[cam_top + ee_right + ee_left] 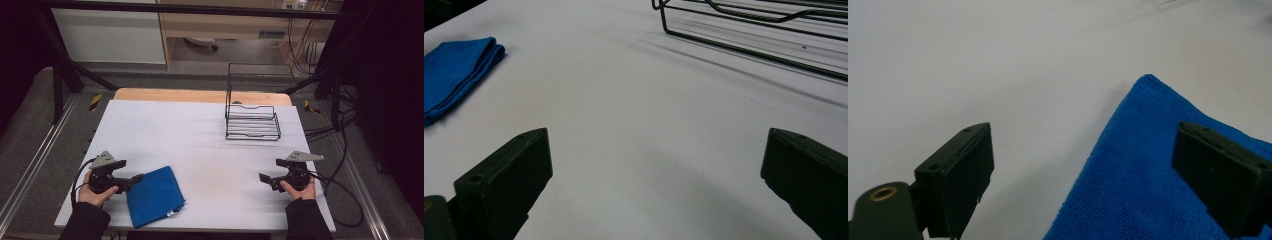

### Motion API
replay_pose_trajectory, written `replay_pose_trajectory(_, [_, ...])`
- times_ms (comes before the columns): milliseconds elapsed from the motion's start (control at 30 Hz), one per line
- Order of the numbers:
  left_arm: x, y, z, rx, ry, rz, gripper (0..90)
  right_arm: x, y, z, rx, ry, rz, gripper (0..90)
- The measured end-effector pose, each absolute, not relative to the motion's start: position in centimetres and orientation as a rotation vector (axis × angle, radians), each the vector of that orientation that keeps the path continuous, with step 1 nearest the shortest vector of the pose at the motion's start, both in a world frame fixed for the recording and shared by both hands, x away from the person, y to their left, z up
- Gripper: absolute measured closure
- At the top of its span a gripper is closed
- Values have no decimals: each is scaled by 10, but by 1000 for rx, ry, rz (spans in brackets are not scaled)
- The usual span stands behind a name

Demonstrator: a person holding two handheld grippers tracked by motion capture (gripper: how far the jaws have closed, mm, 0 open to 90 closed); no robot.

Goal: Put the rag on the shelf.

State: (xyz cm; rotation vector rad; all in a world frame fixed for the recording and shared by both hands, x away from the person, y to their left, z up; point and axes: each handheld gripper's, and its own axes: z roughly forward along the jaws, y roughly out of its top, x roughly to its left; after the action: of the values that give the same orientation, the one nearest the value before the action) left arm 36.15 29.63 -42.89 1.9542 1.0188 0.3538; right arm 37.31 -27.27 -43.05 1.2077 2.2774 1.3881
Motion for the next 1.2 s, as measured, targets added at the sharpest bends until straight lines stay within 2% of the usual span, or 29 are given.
replay_pose_trajectory(500, [364,279,-422,1974,1006,326,175,372,-272,-430,1212,2274,1389,8])
replay_pose_trajectory(667, [367,266,-420,2003,1005,318,229,373,-271,-430,1220,2274,1391,9])
replay_pose_trajectory(967, [382,228,-415,2085,993,289,394,373,-271,-431,1215,2283,1381,10])
replay_pose_trajectory(1200, [394,208,-419,2134,980,278,451,373,-271,-431,1216,2285,1380,10])
